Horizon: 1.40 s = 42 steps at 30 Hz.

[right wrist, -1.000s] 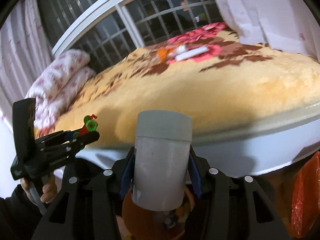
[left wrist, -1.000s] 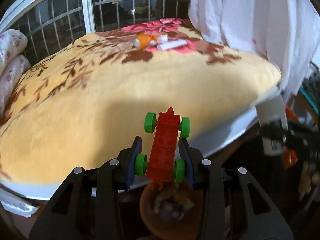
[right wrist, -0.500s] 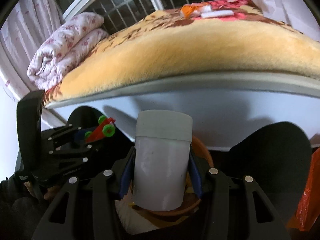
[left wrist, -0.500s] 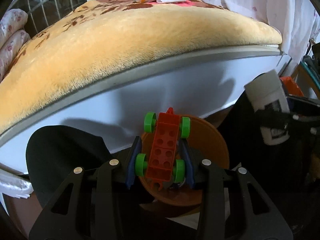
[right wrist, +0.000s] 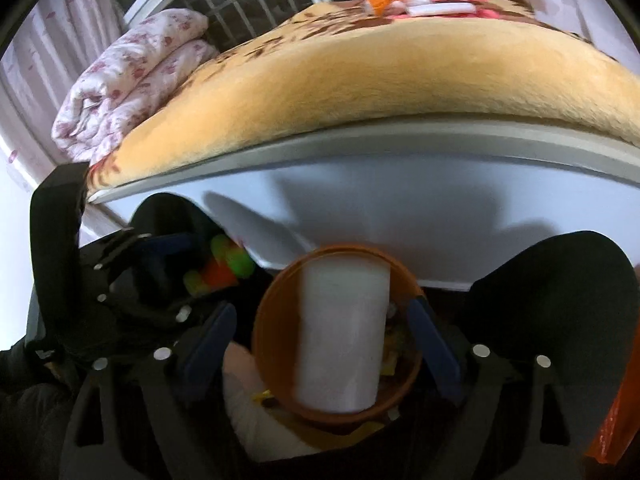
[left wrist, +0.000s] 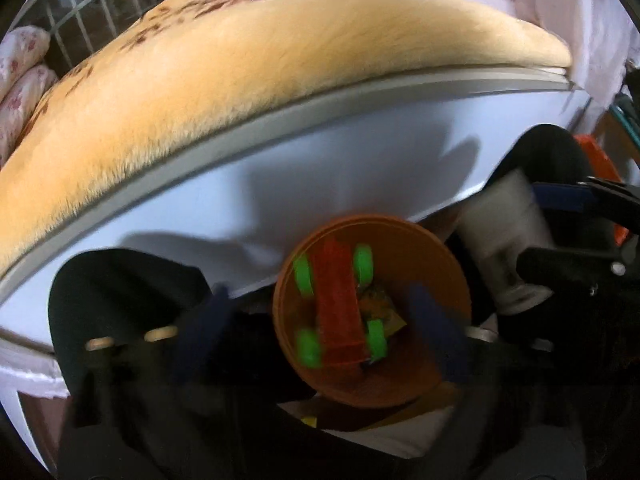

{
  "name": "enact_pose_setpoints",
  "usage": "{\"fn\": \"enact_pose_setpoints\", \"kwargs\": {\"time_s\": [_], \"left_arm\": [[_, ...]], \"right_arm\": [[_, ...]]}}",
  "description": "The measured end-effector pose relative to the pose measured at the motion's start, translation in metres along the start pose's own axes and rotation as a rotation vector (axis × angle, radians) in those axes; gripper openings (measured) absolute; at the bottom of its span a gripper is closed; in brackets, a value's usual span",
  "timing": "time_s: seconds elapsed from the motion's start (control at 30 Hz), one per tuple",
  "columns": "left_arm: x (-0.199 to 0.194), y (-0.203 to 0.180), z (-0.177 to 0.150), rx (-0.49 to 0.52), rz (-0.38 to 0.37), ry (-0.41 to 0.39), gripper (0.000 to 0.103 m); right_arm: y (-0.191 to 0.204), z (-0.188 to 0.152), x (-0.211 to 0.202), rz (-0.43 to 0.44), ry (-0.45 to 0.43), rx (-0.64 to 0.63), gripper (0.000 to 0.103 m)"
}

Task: Collect trash
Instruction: 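Drop the red toy car and grey cylinder into the orange bucket with both tools, then grasp the white foam tube with the right tool while the left grasps the orange snack bag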

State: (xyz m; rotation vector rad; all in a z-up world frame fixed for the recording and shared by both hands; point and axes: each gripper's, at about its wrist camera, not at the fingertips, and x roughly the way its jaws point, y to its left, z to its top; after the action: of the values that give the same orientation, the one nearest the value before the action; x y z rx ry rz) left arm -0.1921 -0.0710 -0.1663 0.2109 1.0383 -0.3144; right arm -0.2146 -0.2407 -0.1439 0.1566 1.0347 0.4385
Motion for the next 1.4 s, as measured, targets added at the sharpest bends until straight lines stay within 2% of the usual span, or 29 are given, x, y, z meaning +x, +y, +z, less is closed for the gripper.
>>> {"fn": "enact_pose_setpoints", "kwargs": {"time_s": [0.07,0.33,0.5,0.73,0.9,1.0,1.1,1.27,1.4], "left_arm": [[0.002,0.002,0.001,-0.008,-0.005,0.011,0.091],[-0.006,0.002,0.006,0.0,0.037,-0.016,0.091],[-0.025,-0.006,0.025,0.015,0.045,-0.076,0.091],[-0.038,0.006,0.085,-0.044,0.023,-0.17,0.091],[-0.033,0.021,0.134,-0.09,0.048,-0.21,0.091],[-0.028,0.033,0.156,-0.123,0.044,-0.218,0.091],[-0.024,0.045,0.172,-0.15,0.049,-0.235,0.091],[-0.011,0.067,0.197,-0.18,0.069,-0.259,0.091],[0.002,0.081,0.216,-0.21,0.045,-0.26,0.091]], "right_arm": [[-0.007,0.0,0.001,-0.009,0.003,0.023,0.081],[-0.02,0.003,-0.021,-0.03,-0.061,0.037,0.08],[-0.024,0.026,-0.041,-0.005,-0.117,0.037,0.08],[-0.031,0.105,-0.058,-0.015,-0.206,-0.013,0.08],[-0.059,0.193,-0.053,0.069,-0.236,0.101,0.08],[-0.085,0.242,-0.037,0.086,-0.261,0.19,0.079],[-0.113,0.288,-0.004,0.076,-0.244,0.294,0.068],[-0.144,0.326,0.048,0.026,-0.2,0.387,0.064],[-0.167,0.346,0.073,0.001,-0.188,0.467,0.06]]}}
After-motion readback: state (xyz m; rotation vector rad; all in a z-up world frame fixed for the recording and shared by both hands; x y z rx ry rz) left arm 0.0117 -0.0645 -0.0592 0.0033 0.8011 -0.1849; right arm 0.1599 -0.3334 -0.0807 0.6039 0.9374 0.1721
